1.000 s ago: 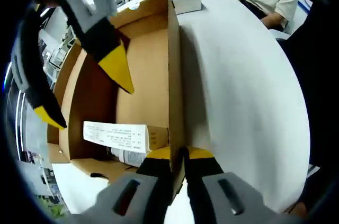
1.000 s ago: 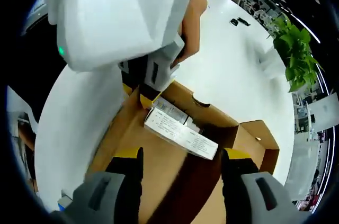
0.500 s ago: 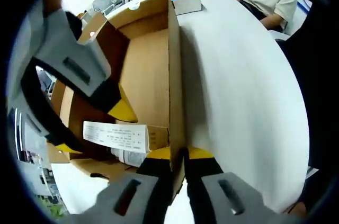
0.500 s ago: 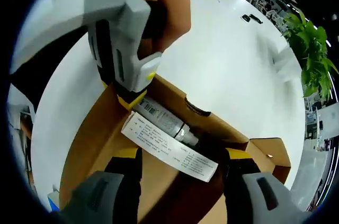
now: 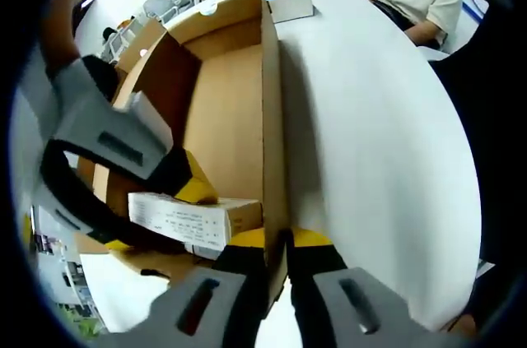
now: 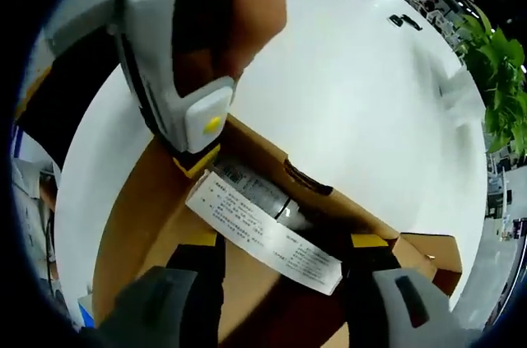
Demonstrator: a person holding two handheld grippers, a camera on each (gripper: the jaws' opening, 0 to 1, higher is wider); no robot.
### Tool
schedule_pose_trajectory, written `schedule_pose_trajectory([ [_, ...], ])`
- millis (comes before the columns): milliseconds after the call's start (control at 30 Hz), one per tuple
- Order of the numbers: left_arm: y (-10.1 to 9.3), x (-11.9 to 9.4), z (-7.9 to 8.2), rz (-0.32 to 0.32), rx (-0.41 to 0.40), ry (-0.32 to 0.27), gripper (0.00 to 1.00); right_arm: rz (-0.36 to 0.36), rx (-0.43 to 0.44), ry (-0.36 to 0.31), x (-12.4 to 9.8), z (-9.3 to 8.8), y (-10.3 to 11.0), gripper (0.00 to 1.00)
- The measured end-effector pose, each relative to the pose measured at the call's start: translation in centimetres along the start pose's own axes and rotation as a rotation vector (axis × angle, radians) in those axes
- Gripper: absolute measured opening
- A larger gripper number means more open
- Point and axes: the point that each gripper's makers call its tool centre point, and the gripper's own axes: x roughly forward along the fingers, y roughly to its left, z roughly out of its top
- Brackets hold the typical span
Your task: Operate the shoe box by opening the lid, removing the specified soft item, and placing it in the target area until the item is outside and the box remains undamaged.
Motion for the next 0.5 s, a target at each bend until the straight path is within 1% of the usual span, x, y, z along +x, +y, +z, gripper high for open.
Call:
schedule_pose_trajectory([
  [33,0.0,0.0,0.0,0.0,0.0,0.0,0.07,0.013,0.012,-0.001,-0.1,-0.1,0.2,0.54],
  [133,0.2,0.0,0.0,0.0,0.0,-0.001,0.07,0.013,0.014,0.027,0.1,-0.9,0.1,0.54],
  [233,0.3,0.0,0.0,-0.001,-0.001,-0.001,0.07,0.01,0.007,0.032,0.1,-1.1,0.1,0.52],
  [300,0.4,0.1,0.0,0.0,0.0,0.0,0.07,0.006,0.011,0.032,0.1,-1.1,0.1,0.48],
  [333,0.4,0.1,0.0,0.0,-0.001,0.0,0.07,0.002,0.034,0.044,-0.1,-1.8,0.0,0.47],
  [433,0.5,0.1,0.0,0.0,-0.001,0.001,0.07,0.003,0.048,0.048,-0.3,-2.4,0.2,0.42],
  [500,0.6,0.1,0.0,0.001,-0.001,0.0,0.07,0.003,0.074,0.058,-0.6,-2.8,1.0,0.38],
])
